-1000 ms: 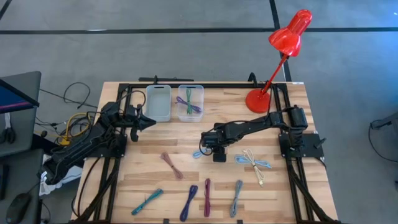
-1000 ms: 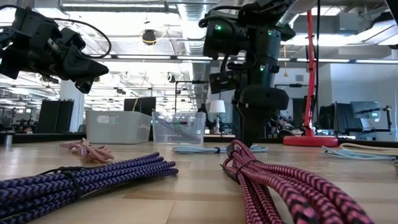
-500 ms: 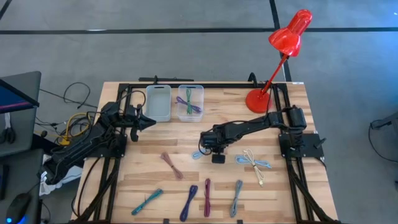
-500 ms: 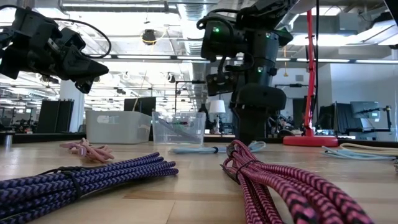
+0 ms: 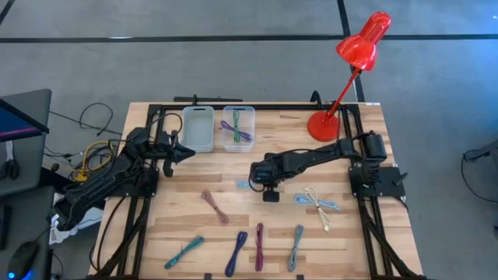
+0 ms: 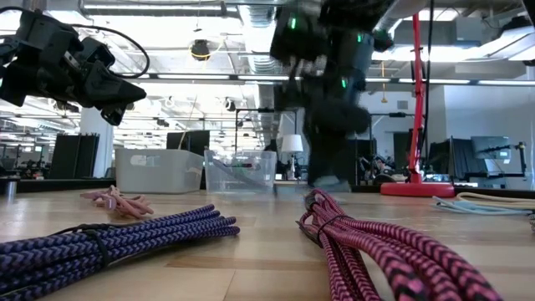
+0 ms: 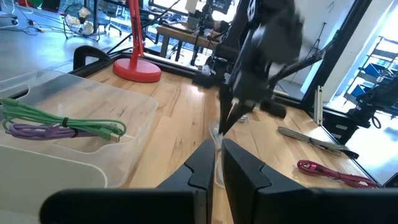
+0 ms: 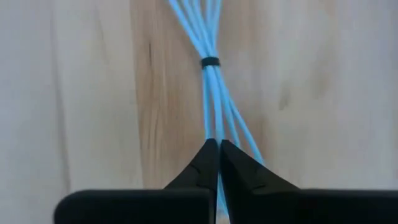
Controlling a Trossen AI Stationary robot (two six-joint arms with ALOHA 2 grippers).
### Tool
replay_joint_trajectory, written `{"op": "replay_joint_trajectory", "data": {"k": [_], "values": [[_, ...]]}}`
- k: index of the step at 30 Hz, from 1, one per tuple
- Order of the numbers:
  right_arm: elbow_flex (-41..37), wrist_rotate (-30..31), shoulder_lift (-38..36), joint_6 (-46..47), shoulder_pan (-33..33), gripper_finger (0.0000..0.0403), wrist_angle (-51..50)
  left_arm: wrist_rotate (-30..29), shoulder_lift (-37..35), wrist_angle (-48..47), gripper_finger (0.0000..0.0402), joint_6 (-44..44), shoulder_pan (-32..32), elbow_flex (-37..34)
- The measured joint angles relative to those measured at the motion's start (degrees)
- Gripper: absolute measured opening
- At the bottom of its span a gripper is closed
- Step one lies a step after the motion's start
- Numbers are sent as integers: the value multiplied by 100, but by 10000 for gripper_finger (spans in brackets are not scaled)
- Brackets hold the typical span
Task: Pick & Place USB Port
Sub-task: Put the light blue charge cable into the transparent bin
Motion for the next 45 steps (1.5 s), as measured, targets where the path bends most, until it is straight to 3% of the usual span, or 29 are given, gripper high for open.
{"op": "replay_joint_trajectory", "data": {"k": [10, 25, 33, 45], "values": [[30, 364, -694, -107, -354, 1, 778, 0, 11, 4, 30, 11, -2, 0], [36, 864, -654, 31, -1295, 0, 2374, 0, 33, 12, 30, -5, -2, 0], [34, 529, -653, 645, -1788, 0, 2651, 0, 35, 20, 30, 2, -2, 0], [34, 237, -653, 970, -2032, 0, 2696, 0, 35, 22, 30, 5, -3, 0]]}}
